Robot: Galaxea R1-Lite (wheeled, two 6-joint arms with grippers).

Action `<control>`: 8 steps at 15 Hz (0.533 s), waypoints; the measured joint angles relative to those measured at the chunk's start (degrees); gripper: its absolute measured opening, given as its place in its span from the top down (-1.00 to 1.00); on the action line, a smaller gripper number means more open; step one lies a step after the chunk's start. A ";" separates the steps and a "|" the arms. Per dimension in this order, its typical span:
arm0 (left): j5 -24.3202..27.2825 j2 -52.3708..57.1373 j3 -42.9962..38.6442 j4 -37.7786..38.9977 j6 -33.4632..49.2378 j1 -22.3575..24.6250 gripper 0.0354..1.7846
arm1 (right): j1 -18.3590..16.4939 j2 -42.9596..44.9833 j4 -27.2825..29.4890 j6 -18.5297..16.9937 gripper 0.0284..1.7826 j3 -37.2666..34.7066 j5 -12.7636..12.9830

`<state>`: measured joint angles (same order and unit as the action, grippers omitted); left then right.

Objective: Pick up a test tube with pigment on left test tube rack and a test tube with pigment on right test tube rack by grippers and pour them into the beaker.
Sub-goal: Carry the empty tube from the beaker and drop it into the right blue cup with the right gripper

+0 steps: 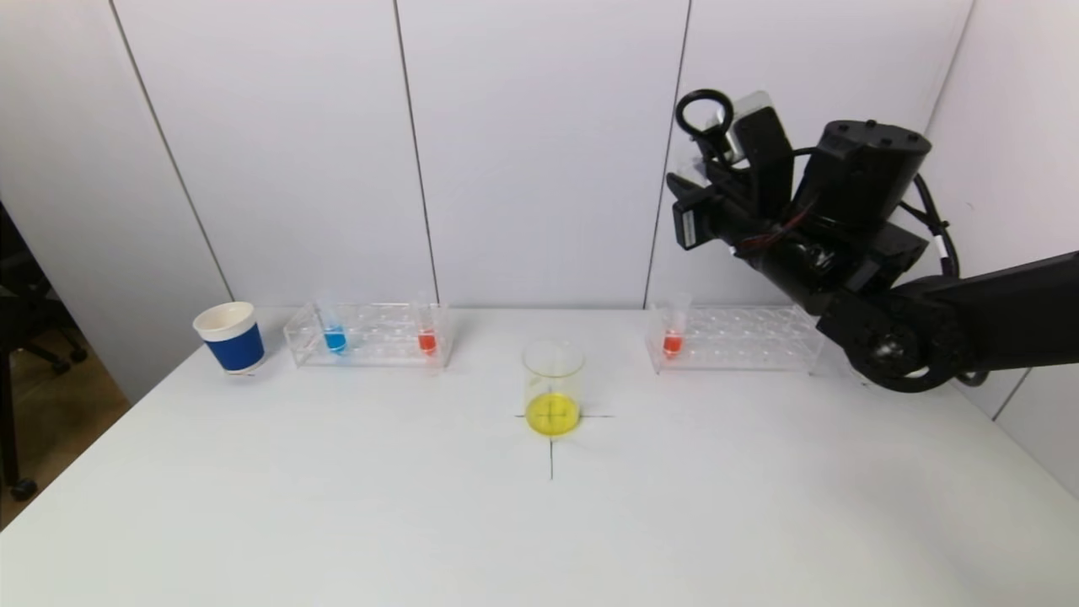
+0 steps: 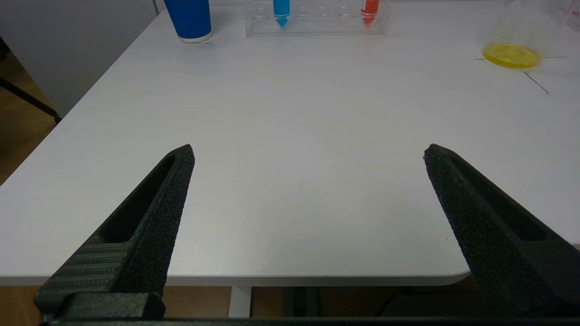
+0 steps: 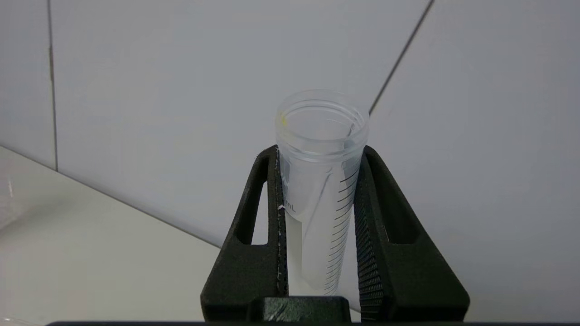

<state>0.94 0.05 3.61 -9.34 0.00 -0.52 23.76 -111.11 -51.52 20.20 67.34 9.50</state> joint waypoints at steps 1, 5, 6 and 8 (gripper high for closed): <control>0.02 0.00 -0.02 -0.02 0.00 0.00 -0.99 | -1.71 1.12 1.88 -1.95 0.48 -0.01 0.01; 0.02 0.00 0.00 -0.02 0.00 0.00 -0.99 | -8.98 4.46 7.51 -7.47 0.48 -0.28 -0.02; 0.02 0.00 0.00 0.00 0.00 0.00 -0.99 | -10.79 5.12 8.91 -8.96 0.48 -0.28 -0.10; 0.02 0.00 0.00 -0.02 -0.02 0.00 -0.99 | -14.92 5.97 10.57 -10.81 0.48 -0.06 -0.66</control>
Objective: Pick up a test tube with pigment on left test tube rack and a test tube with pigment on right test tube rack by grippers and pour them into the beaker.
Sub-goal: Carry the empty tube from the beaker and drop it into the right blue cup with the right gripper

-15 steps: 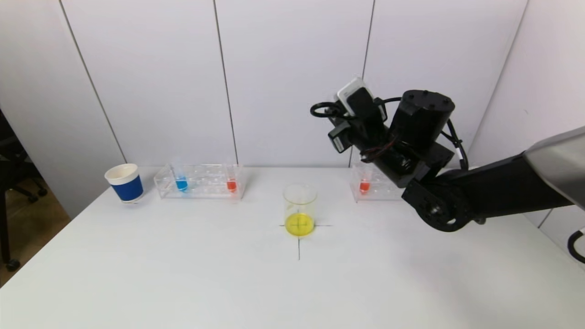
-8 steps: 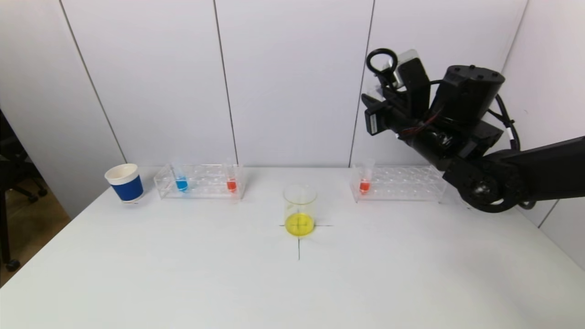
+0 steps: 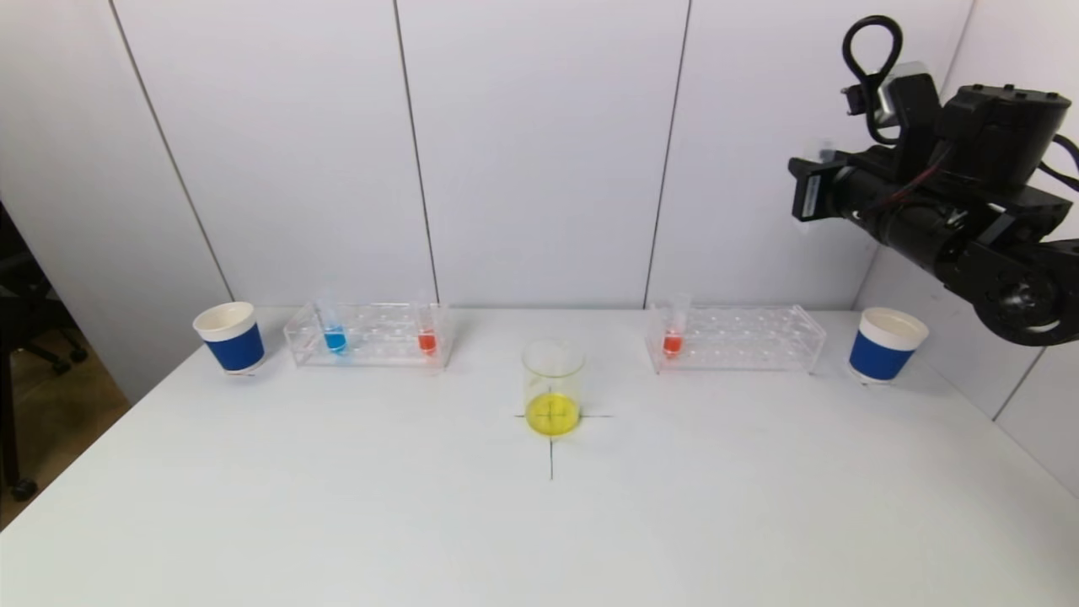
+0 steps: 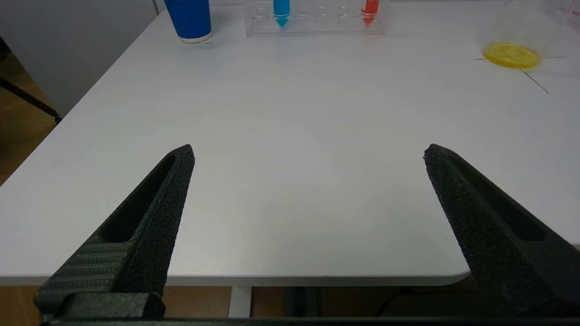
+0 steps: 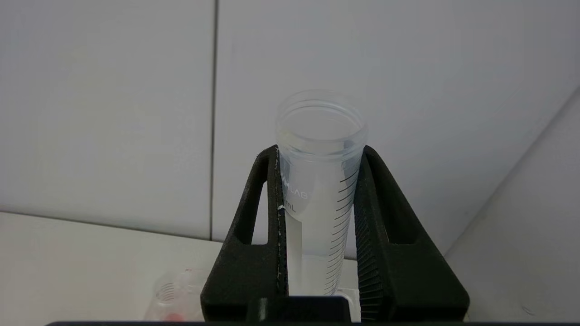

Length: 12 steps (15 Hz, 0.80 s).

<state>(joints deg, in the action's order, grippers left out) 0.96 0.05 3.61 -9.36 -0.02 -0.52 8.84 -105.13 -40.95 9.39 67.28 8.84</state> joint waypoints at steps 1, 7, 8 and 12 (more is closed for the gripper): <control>-0.02 0.00 0.00 0.02 0.02 0.00 -0.99 | -2.12 0.12 0.21 -0.38 0.48 0.09 -0.29; 0.00 0.00 0.00 0.00 0.02 0.00 -0.99 | -12.03 -0.74 0.35 -4.79 0.48 0.27 -3.74; 0.00 0.00 0.00 0.00 0.02 0.00 -0.99 | -13.28 -1.23 0.22 -5.32 0.48 0.39 -3.96; -0.02 0.00 0.00 0.00 0.02 0.00 -0.99 | -16.88 -4.32 -0.80 -8.09 0.48 0.77 -4.52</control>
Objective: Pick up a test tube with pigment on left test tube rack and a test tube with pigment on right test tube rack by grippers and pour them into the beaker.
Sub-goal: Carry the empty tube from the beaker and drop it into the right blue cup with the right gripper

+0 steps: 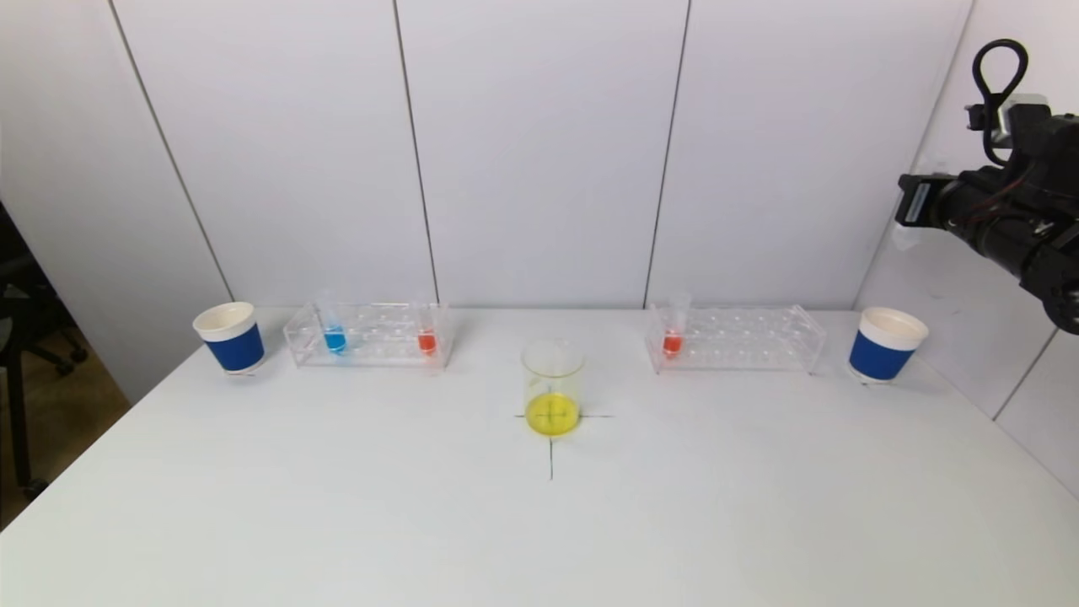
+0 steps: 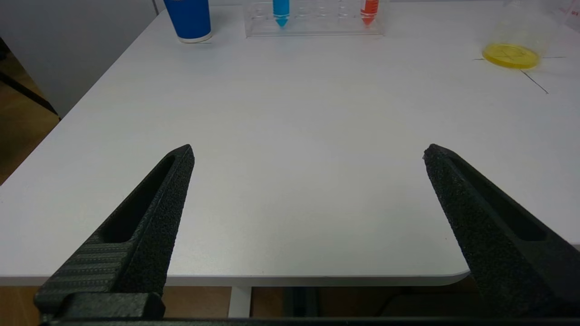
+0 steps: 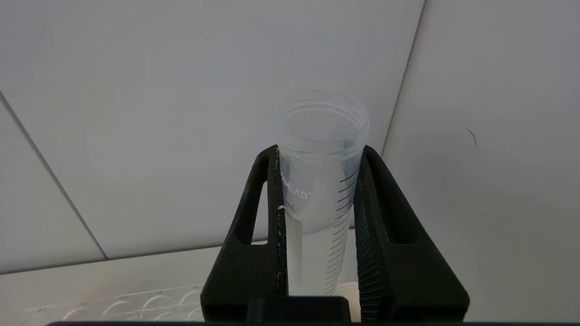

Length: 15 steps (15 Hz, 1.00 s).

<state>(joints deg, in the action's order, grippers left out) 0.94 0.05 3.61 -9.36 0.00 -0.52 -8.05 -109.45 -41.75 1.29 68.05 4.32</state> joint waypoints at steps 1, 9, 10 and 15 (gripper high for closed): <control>0.02 0.00 0.00 0.00 0.00 0.00 -0.99 | -0.68 -0.85 -0.24 -0.52 0.48 0.11 -0.02; 0.02 0.00 0.00 0.00 -0.02 0.00 -0.99 | -5.03 -10.59 -9.40 -1.19 0.48 -0.90 0.06; 0.05 0.00 0.00 0.00 0.00 0.00 -0.99 | -5.45 -11.75 -10.06 -1.18 0.48 -1.01 0.06; 0.02 0.00 -0.02 0.02 0.00 0.00 -0.99 | -7.08 -15.38 -10.59 -2.28 0.48 -1.12 -0.10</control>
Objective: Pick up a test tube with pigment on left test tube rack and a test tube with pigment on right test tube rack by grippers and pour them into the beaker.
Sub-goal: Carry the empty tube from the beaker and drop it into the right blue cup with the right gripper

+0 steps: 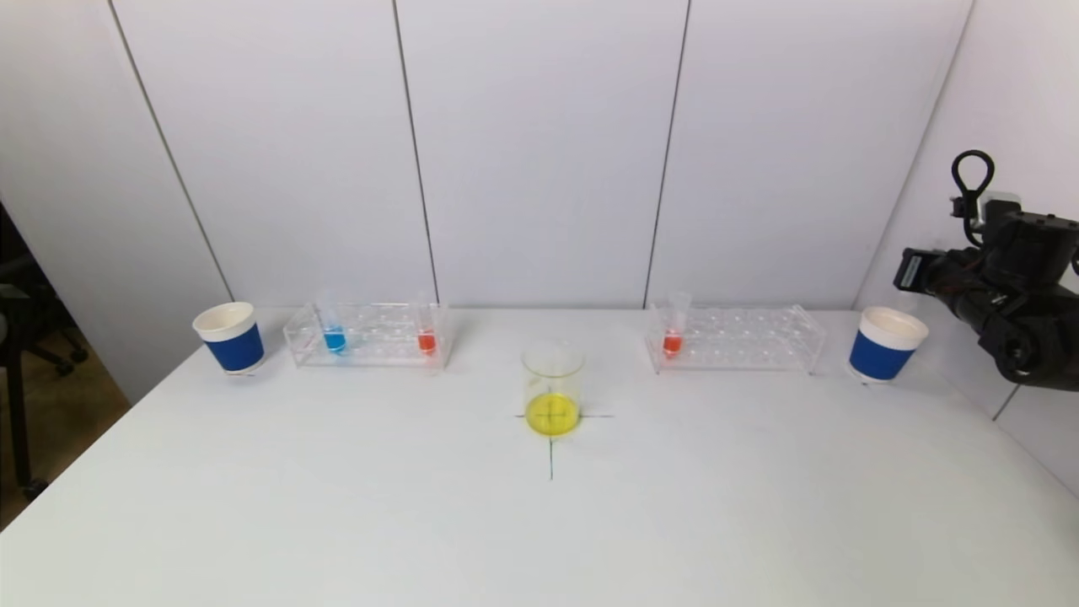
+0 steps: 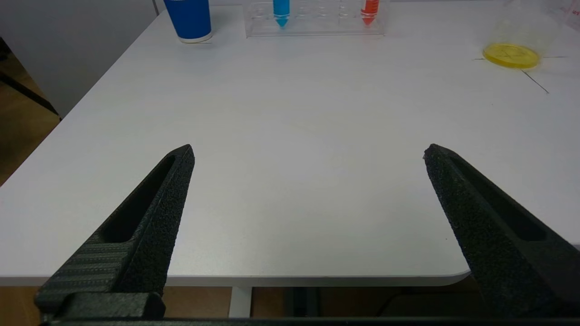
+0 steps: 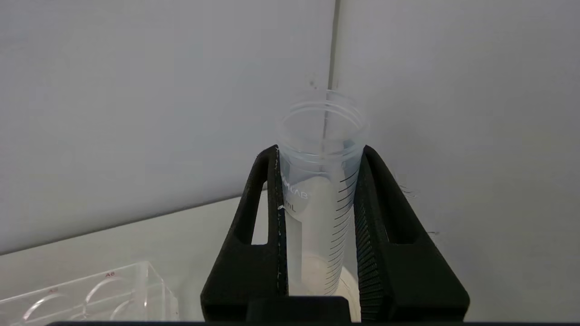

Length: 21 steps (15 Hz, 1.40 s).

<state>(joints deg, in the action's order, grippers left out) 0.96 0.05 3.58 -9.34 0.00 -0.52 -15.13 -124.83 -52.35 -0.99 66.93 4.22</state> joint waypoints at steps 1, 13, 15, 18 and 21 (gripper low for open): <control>0.00 0.00 0.00 0.00 0.00 0.00 -0.99 | -0.17 -0.46 0.01 0.00 0.48 -0.06 0.00; 0.00 0.00 0.00 -0.02 0.00 0.00 -0.99 | -0.44 -3.56 -6.08 -0.49 0.48 -4.85 -1.30; -0.02 0.00 0.00 -0.02 0.00 0.00 -0.99 | -0.41 -3.73 -6.17 -0.55 0.48 -5.22 -1.27; 0.00 0.00 0.02 -0.02 0.00 0.00 -0.99 | -0.35 -3.83 -6.19 -0.85 0.48 -5.66 -1.30; 0.02 0.00 0.02 -0.02 0.00 0.00 -0.99 | -0.33 -3.83 -6.19 -0.85 0.48 -5.83 -1.30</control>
<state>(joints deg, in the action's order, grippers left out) 0.99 0.05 3.61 -9.36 0.00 -0.52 -15.46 -128.66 -58.54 -1.84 61.10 2.91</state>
